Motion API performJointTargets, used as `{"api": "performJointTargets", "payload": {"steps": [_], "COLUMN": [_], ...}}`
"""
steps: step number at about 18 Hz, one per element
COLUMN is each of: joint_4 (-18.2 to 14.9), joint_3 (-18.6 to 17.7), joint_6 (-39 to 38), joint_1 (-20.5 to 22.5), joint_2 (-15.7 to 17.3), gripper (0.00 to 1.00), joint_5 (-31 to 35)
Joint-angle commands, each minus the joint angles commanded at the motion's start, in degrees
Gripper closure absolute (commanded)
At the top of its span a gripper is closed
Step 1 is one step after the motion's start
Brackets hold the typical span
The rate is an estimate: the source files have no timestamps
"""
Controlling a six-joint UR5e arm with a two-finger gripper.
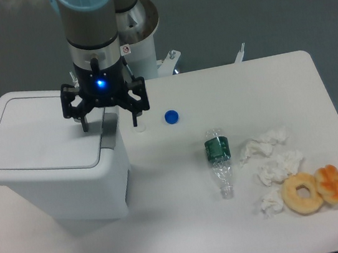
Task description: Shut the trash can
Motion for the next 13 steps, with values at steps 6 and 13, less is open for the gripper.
{"api": "performJointTargets", "payload": {"steps": [6, 13], "joint_4": [-0.26, -0.26], "joint_3": [0.0, 2.28], "joint_6": [0.09, 0.17], "joint_1": [0.0, 1.05], "joint_2": [0.17, 0.79], "gripper": [0.0, 0.0], "joint_5": [0.0, -0.53]}}
